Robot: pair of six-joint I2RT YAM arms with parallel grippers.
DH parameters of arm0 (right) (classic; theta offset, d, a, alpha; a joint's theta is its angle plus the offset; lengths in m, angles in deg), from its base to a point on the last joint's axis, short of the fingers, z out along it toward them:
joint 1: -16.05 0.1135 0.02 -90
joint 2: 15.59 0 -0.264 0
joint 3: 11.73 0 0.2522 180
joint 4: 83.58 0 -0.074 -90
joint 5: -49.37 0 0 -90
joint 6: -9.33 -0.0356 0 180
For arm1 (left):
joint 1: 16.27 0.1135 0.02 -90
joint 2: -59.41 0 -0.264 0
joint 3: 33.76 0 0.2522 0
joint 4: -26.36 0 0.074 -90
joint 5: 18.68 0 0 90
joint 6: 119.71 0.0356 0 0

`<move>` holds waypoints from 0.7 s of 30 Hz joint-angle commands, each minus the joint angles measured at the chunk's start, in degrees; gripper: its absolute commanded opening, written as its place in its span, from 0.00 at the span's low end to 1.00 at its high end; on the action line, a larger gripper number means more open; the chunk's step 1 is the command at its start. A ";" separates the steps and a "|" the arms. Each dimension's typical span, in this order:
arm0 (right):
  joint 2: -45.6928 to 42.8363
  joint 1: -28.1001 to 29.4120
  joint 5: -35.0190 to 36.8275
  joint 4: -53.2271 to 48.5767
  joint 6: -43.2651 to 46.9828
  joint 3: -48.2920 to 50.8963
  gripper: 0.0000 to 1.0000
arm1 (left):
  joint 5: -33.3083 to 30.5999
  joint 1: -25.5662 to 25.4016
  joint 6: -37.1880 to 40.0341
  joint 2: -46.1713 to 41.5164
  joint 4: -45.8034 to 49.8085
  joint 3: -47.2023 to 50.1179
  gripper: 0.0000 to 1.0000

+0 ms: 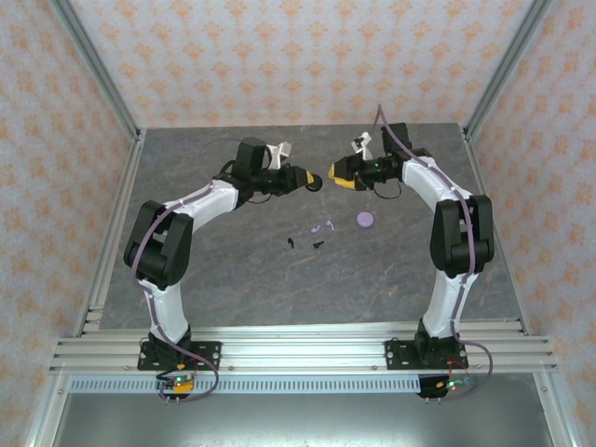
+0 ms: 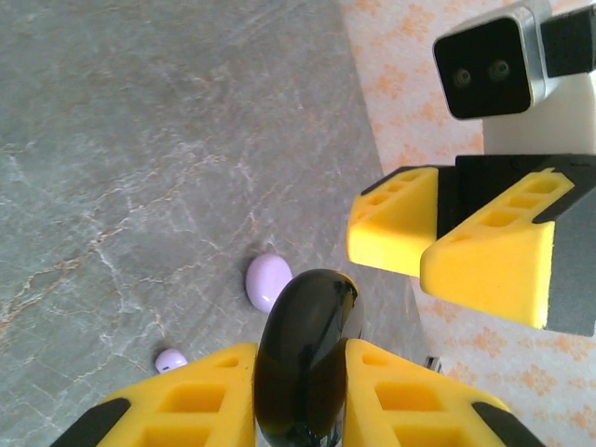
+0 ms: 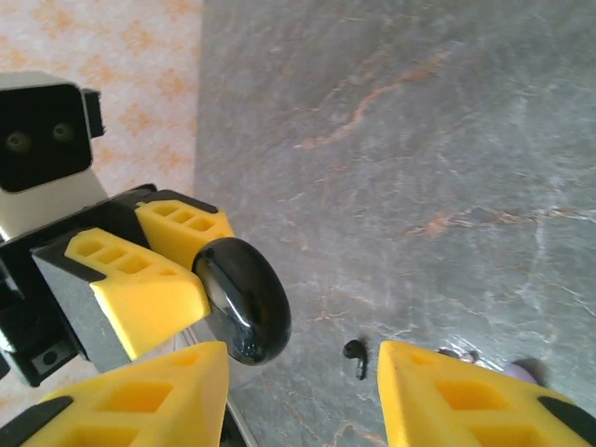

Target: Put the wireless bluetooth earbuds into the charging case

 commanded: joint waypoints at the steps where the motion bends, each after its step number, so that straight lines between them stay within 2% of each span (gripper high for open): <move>1: -2.67 0.19 -3.95 -0.76 3.24 0.40 0.48 | 3.33 -0.18 3.85 -2.57 2.97 -1.86 0.23; 15: -1.41 3.04 -5.40 -5.98 7.29 -3.33 0.50 | 4.87 -1.59 6.16 -3.84 6.02 -3.36 0.23; 21: -0.85 3.35 -5.67 -6.15 7.41 -3.42 0.45 | 5.23 -1.76 6.16 -3.93 5.89 -3.42 0.23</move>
